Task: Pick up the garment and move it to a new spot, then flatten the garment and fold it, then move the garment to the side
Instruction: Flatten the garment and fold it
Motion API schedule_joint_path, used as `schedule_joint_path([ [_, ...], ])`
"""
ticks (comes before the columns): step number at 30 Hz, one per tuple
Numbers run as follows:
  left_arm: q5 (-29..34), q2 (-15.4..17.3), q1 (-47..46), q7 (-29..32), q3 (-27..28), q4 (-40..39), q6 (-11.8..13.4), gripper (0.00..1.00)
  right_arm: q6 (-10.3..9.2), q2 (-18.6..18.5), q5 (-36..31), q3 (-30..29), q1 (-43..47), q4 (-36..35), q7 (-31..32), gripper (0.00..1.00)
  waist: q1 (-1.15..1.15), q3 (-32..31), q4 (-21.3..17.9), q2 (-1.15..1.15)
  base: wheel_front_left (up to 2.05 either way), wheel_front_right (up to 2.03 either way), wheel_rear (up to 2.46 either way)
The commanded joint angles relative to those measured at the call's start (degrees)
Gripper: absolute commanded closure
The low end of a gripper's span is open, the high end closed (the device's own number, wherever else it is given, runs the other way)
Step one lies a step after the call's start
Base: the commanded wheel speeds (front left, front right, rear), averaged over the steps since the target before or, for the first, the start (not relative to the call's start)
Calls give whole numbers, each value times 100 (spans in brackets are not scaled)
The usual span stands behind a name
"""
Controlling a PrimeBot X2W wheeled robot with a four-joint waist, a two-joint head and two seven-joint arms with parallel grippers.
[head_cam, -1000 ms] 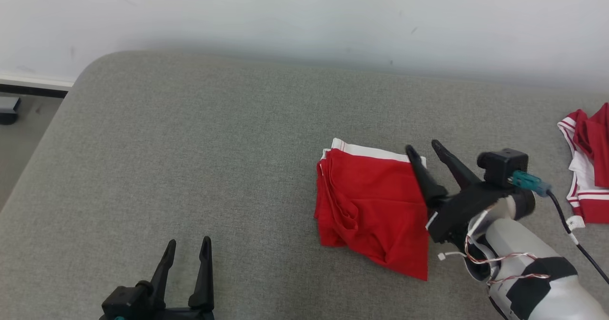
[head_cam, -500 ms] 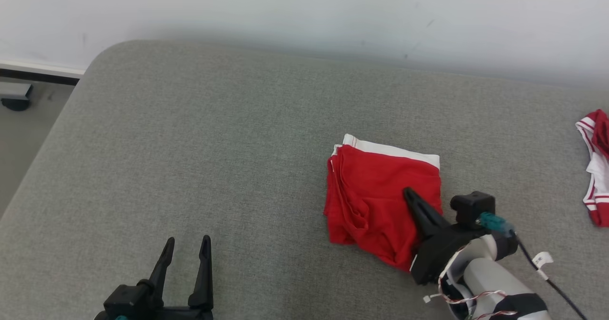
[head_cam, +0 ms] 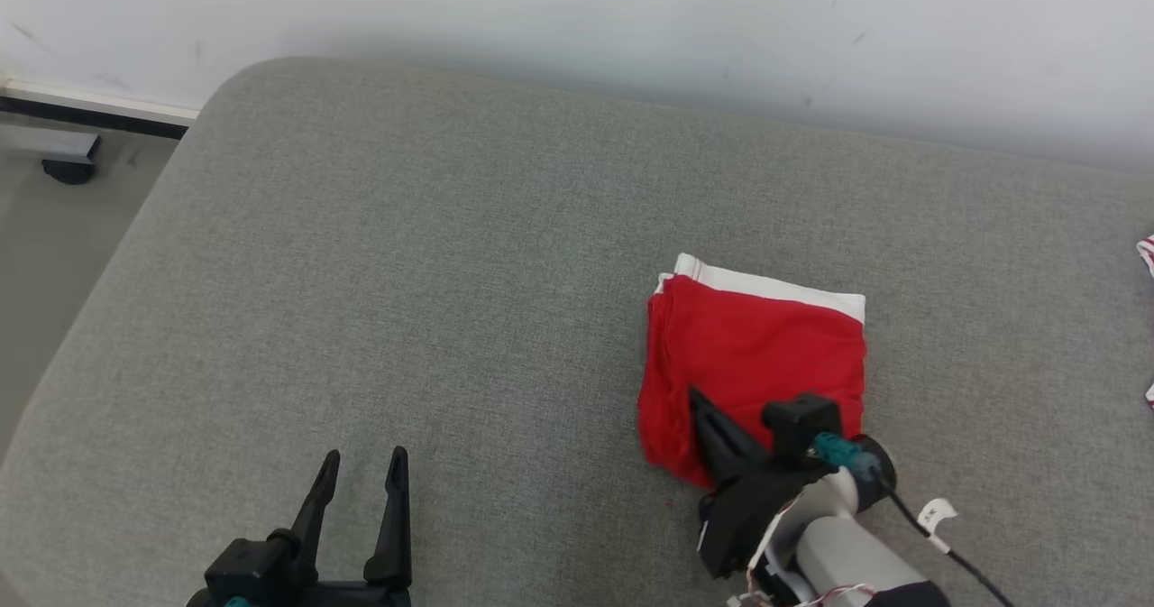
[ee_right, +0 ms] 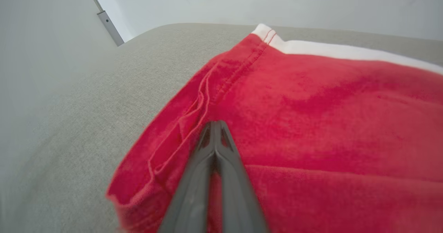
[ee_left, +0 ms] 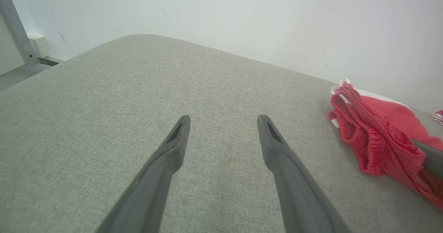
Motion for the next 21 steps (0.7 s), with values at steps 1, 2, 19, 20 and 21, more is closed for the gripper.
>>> schedule_joint_path([
  [1,-43,-7,-54,-16,-8,14,13,0,-11,47,-23,16,67,-14,-21,100,0,-1,4,0,0,0,0],
  [2,-53,-7,-61,-16,-14,21,13,0,-11,93,-47,51,102,-42,-21,100,0,-2,13,0,0,0,0],
  [19,48,-6,95,-16,178,11,30,0,-11,108,-338,-288,279,-722,-21,100,0,-272,-538,0,0,0,0],
  [20,66,-7,113,-16,191,3,29,0,-11,71,-387,-380,310,-843,-21,100,0,-295,-596,0,0,0,0],
  [21,76,-5,136,-16,211,-6,28,0,-11,32,-451,-467,346,-975,-20,100,0,-319,-658,0,0,0,0],
])
